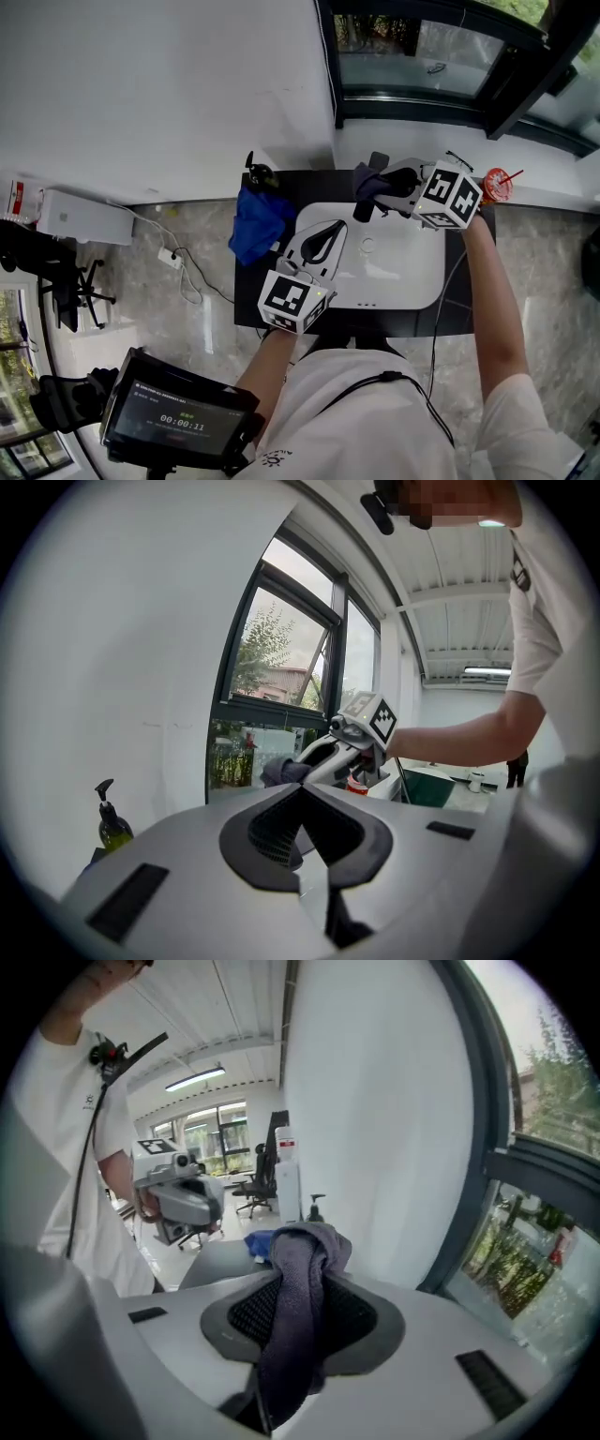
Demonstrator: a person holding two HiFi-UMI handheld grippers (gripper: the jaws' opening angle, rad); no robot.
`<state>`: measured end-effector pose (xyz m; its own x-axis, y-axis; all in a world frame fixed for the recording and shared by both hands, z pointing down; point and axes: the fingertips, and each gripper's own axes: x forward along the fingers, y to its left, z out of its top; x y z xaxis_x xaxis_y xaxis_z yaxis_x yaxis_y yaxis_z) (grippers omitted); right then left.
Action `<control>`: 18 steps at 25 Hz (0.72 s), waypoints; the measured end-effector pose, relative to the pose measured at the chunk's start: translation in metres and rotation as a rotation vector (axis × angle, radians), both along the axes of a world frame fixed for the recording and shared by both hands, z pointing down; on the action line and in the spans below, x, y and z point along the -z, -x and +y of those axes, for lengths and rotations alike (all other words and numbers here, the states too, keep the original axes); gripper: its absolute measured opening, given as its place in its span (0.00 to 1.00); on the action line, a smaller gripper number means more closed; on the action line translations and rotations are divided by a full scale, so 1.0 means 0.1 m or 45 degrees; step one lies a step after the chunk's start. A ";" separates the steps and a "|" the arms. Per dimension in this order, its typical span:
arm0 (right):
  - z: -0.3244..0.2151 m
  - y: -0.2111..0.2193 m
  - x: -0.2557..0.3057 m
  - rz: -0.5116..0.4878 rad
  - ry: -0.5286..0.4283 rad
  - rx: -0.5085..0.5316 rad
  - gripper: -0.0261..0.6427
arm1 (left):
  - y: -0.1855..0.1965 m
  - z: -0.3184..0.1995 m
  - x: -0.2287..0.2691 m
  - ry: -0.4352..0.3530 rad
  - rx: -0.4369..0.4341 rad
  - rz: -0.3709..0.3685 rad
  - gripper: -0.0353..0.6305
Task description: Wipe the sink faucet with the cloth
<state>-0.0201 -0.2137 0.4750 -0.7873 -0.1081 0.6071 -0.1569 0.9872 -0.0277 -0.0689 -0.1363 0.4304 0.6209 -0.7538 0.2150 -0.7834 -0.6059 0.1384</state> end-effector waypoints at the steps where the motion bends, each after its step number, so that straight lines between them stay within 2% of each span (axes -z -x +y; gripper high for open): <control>1: -0.15 -0.03 0.05 -0.008 -0.046 -0.063 0.22 | 0.01 0.00 0.00 -0.001 0.002 0.000 0.04; 4: -0.59 -0.20 0.06 0.076 -0.207 -0.246 0.22 | 0.03 0.01 -0.01 0.001 0.007 -0.001 0.04; 8: -0.84 -0.30 -0.12 0.190 -0.249 -0.360 0.22 | 0.06 0.02 -0.02 0.006 0.015 -0.003 0.04; 11: -0.79 -0.29 -0.29 0.256 -0.236 -0.350 0.22 | 0.07 0.03 -0.01 0.003 0.018 -0.001 0.04; 14: -0.67 -0.24 -0.34 0.225 -0.193 -0.334 0.22 | 0.09 0.03 -0.03 0.004 0.019 -0.004 0.04; 18: -0.36 -0.14 -0.37 0.222 -0.113 -0.201 0.22 | 0.06 0.04 -0.03 0.001 0.012 0.001 0.04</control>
<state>-0.0063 -0.2500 0.5121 -0.6404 -0.2801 0.7152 -0.3039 0.9475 0.0989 -0.0752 -0.1325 0.4331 0.6141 -0.7593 0.2154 -0.7889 -0.5984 0.1396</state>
